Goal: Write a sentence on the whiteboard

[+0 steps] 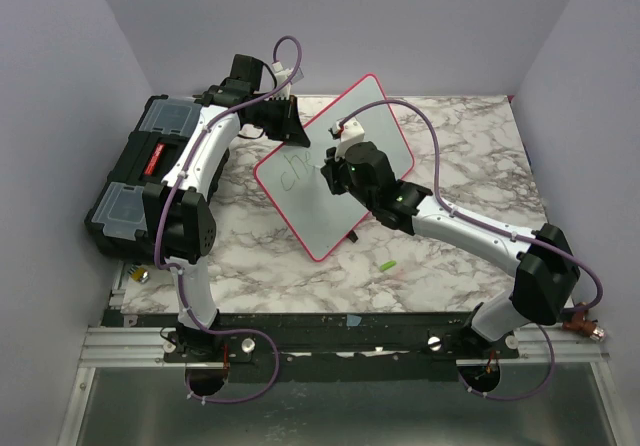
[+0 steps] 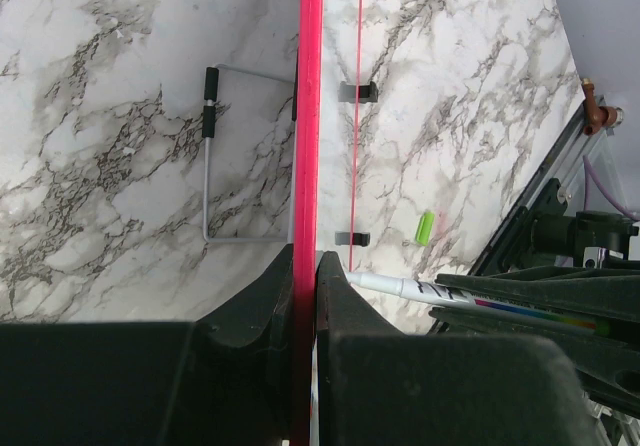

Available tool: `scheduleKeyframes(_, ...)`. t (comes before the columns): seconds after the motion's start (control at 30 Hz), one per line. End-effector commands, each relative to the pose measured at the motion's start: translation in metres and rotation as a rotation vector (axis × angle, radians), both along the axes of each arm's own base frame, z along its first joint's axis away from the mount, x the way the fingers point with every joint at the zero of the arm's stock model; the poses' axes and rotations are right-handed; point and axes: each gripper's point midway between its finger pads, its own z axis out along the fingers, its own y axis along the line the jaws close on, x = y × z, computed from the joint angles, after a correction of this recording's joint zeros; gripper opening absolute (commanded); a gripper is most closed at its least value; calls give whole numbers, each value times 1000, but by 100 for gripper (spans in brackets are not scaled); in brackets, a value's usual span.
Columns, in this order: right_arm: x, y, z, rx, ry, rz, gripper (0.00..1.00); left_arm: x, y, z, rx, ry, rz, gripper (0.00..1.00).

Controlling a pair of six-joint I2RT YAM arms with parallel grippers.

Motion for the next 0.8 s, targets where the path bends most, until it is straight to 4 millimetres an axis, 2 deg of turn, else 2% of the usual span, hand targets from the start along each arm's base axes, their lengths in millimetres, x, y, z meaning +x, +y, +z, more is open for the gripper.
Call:
scheduleKeyframes(0.0, 9, -4, -6, -71, 7, -38, 1, 18, 18, 11, 122, -164, 45, 0)
scheduleKeyframes(0.2, 20, 0, 21, -67, -37, -62, 1, 17, 19, 11, 124, -163, 46, 0)
scheduleKeyframes(0.43, 16, -8, 54, -19, -78, -78, 1, 18, 19, 12, 124, -165, 47, 0)
scheduleKeyframes(0.53, 14, -12, 57, -5, -89, -87, 1, 17, 18, 13, 122, -166, 47, 0)
scheduleKeyframes(0.77, 16, -18, 48, 8, -77, -102, 1, 14, 18, 15, 111, -167, 46, 0)
